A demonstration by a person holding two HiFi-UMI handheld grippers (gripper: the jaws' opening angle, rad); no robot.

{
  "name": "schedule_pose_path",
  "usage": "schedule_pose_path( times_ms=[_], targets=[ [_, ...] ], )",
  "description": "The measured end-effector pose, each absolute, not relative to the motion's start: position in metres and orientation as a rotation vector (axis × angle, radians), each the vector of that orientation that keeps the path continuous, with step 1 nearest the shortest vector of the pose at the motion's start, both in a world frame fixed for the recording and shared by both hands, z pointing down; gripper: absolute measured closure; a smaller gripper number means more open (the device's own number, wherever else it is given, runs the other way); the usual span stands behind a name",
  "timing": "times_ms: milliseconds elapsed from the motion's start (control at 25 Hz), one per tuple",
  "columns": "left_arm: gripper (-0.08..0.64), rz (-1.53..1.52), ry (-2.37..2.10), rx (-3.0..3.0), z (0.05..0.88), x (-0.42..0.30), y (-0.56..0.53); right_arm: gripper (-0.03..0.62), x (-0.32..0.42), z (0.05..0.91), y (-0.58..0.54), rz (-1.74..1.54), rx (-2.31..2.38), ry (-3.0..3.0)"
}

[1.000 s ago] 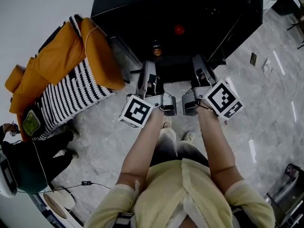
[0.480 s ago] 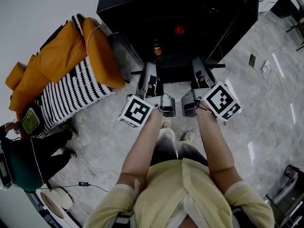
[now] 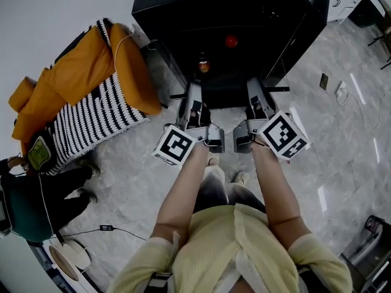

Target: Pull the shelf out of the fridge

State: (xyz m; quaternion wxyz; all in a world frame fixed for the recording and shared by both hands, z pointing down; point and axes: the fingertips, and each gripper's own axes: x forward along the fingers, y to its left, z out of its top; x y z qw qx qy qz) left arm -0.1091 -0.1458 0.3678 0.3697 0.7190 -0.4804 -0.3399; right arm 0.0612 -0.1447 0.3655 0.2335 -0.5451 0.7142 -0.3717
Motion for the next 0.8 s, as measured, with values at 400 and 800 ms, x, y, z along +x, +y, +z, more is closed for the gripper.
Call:
schedule_pose_path(
  times_ms=[400,800],
  targets=[
    [0.465,-0.903,-1.236,1.871,0.359,-0.107,-0.137,0.483,0.064,0.356,-0.138,-0.976,-1.484,2.008],
    [0.465,-0.877,-1.271,1.887,0.353,-0.104,-0.119,0.480,0.071,0.350,-0.121,-0.993,-1.461,2.012]
  ],
)
